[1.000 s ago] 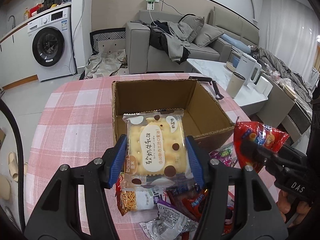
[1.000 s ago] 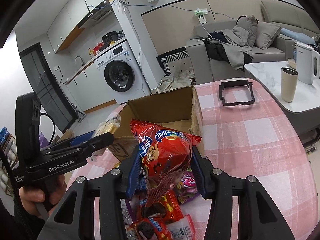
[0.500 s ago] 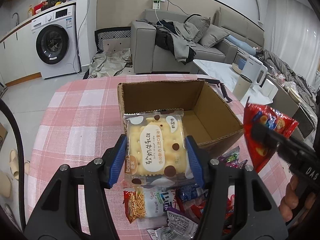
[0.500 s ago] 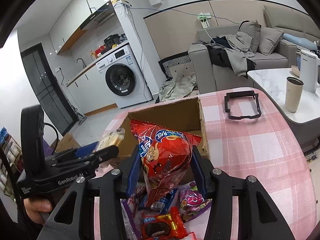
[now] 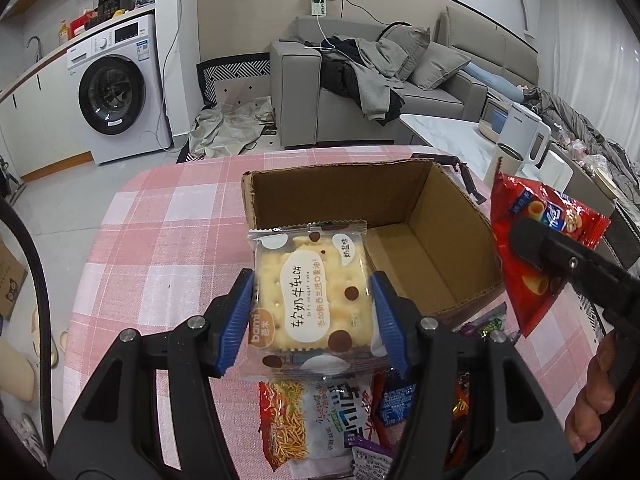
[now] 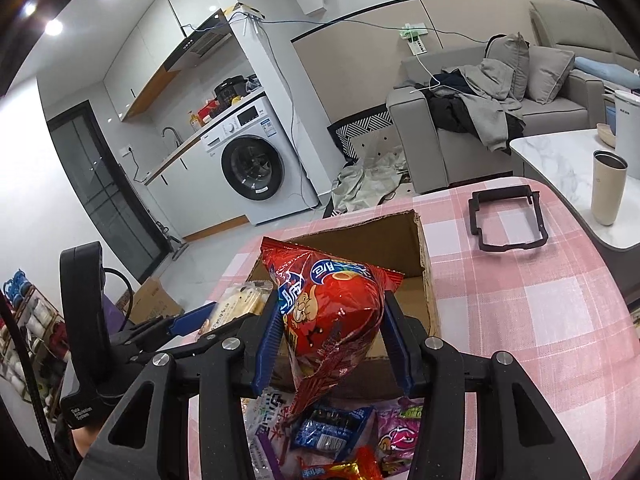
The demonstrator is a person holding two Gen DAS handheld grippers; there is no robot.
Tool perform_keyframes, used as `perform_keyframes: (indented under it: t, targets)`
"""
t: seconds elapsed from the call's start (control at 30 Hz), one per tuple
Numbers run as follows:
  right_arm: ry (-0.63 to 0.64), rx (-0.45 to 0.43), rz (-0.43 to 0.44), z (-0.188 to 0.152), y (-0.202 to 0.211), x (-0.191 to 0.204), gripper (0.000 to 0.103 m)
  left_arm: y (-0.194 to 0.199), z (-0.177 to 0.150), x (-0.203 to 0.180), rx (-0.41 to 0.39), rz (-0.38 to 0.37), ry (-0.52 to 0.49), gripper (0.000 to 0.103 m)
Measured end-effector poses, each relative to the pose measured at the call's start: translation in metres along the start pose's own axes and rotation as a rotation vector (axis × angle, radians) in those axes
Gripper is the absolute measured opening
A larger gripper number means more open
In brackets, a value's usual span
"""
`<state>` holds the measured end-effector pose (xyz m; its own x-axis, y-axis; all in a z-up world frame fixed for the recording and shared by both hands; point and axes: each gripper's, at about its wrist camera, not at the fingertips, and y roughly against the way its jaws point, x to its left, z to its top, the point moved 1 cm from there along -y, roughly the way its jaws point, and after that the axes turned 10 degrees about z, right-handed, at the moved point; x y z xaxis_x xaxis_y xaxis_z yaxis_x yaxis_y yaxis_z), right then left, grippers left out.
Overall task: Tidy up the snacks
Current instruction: 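Carry both packs over the SF box and release them inside, then move both grippers back toward the remaining snack pile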
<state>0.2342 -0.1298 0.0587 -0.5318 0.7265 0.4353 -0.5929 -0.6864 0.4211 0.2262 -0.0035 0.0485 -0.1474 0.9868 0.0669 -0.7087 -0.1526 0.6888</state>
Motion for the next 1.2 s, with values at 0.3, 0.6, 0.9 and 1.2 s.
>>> perform_keyframes:
  t: [0.3,0.6,0.9,1.2]
  targets:
    - [-0.003,0.011,-0.002,0.004,-0.01,-0.001,0.048,-0.008,0.003,-0.004,-0.005,0.01,-0.022,0.055]
    - [-0.004,0.024,-0.018,0.003,-0.017,-0.002,0.048,-0.012,0.006,-0.005,-0.013,0.005,-0.013,0.055]
    - [0.001,0.021,-0.033,0.003,-0.016,-0.002,0.067,-0.01,0.01,-0.005,-0.005,-0.009,-0.001,0.061]
    - [0.028,0.022,-0.059,-0.008,0.012,0.001,0.102,0.02,-0.012,0.005,-0.013,0.013,-0.003,0.099]
